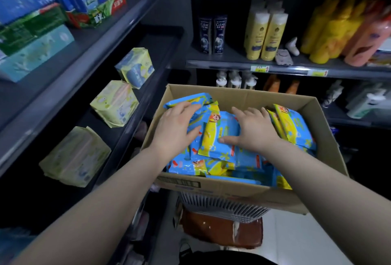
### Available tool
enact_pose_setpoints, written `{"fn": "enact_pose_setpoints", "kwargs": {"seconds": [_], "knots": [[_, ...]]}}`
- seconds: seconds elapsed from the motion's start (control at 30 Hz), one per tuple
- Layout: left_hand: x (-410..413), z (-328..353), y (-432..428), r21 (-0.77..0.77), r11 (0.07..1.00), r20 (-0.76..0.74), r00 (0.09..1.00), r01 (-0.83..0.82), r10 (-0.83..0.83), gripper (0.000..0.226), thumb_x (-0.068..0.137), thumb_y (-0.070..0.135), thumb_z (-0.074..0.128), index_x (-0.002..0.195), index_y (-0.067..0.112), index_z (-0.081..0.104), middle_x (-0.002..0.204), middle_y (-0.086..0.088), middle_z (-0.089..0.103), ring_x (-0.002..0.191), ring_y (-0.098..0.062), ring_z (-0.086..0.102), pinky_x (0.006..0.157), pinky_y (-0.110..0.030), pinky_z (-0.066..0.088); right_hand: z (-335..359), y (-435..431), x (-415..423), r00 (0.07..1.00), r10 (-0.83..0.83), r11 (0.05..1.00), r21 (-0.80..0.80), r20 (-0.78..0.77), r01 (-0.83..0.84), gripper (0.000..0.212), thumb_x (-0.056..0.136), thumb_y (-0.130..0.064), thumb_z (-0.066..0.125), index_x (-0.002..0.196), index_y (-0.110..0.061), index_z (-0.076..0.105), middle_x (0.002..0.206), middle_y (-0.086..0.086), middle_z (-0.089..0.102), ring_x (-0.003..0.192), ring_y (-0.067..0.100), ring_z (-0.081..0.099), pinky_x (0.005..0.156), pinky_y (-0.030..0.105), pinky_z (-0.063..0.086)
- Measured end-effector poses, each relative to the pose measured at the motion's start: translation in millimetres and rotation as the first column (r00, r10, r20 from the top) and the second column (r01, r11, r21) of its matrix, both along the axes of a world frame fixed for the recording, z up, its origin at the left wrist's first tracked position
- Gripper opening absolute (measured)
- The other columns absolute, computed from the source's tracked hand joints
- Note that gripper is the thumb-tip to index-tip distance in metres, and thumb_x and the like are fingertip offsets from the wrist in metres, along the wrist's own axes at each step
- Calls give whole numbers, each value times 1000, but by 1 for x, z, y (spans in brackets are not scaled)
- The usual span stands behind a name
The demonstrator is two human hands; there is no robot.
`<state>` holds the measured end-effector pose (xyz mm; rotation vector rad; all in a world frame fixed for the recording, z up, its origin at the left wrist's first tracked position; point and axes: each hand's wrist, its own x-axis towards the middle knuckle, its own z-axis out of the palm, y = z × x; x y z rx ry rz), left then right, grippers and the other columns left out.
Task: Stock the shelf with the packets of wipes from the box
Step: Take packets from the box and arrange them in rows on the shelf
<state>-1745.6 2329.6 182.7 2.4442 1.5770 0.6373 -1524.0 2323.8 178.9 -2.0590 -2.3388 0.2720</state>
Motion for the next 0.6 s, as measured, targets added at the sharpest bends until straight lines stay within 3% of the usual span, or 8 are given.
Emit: {"fn": "enact_pose_setpoints", "kwargs": {"seconds": [0.13, 0.2, 0.3, 0.37, 0.47, 0.53, 0.6], "knots": [[-4, 3, 5, 61, 997, 134, 990, -49, 40, 42, 92, 17, 53, 135, 19, 50, 131, -4, 50, 116, -24, 53, 90, -39, 48, 0, 4, -10, 996, -60, 998, 15, -69, 61, 105, 67, -70, 65, 148, -21, 21, 137, 9, 45, 130, 31, 35, 115, 47, 10], [-8, 8, 8, 70, 995, 127, 990, -76, 67, 37, 95, 19, 50, 132, 19, 51, 129, -2, 50, 112, -21, 54, 82, -39, 50, 4, 3, -11, 956, -79, 995, 41, -283, 94, 96, 71, -52, 74, 147, -23, 23, 139, 8, 45, 129, 29, 38, 113, 42, 20], [-13, 15, 11, 93, 993, 98, 993, -79, 69, 28, 93, 19, 54, 121, 17, 58, 122, -2, 49, 100, -23, 56, 72, -40, 50, 17, 0, -9, 749, -120, 983, 28, -651, 181, 85, 76, -21, 77, 144, -30, 27, 126, 2, 53, 119, 22, 49, 96, 30, 40], [-13, 18, 14, 145, 987, 42, 997, -67, 62, 22, 89, 16, 60, 110, 15, 63, 115, -6, 50, 102, -27, 53, 74, -42, 50, 27, 3, -5, 667, -154, 970, 18, -729, 242, 83, 77, -14, 75, 143, -33, 27, 104, -3, 59, 100, 19, 58, 84, 30, 47], [-11, 31, 16, 276, 960, 19, 999, -54, 50, 15, 83, 16, 66, 98, 14, 67, 106, -8, 52, 105, -31, 47, 89, -42, 43, 36, 10, 3, 525, -211, 959, -73, -824, 272, 81, 76, -7, 75, 142, -31, 34, 98, 1, 67, 89, 17, 63, 81, 36, 54], [-11, 48, 13, 254, 962, 127, 990, -97, 66, 10, 85, 19, 63, 95, 18, 65, 99, 0, 55, 99, -24, 47, 88, -35, 39, 40, 13, 13, 389, -199, 965, -111, -899, 237, 59, 75, -1, 74, 125, -26, 56, 97, 2, 71, 90, 19, 67, 83, 41, 54], [-13, 64, 11, 81, 983, 380, 917, -163, 121, 2, 89, 20, 59, 87, 22, 59, 81, 7, 57, 81, -15, 52, 70, -31, 40, 48, 13, 22, 272, -159, 975, -108, -949, 194, 35, 77, 6, 69, 101, -21, 68, 91, 0, 73, 85, 19, 69, 80, 40, 54]]}}
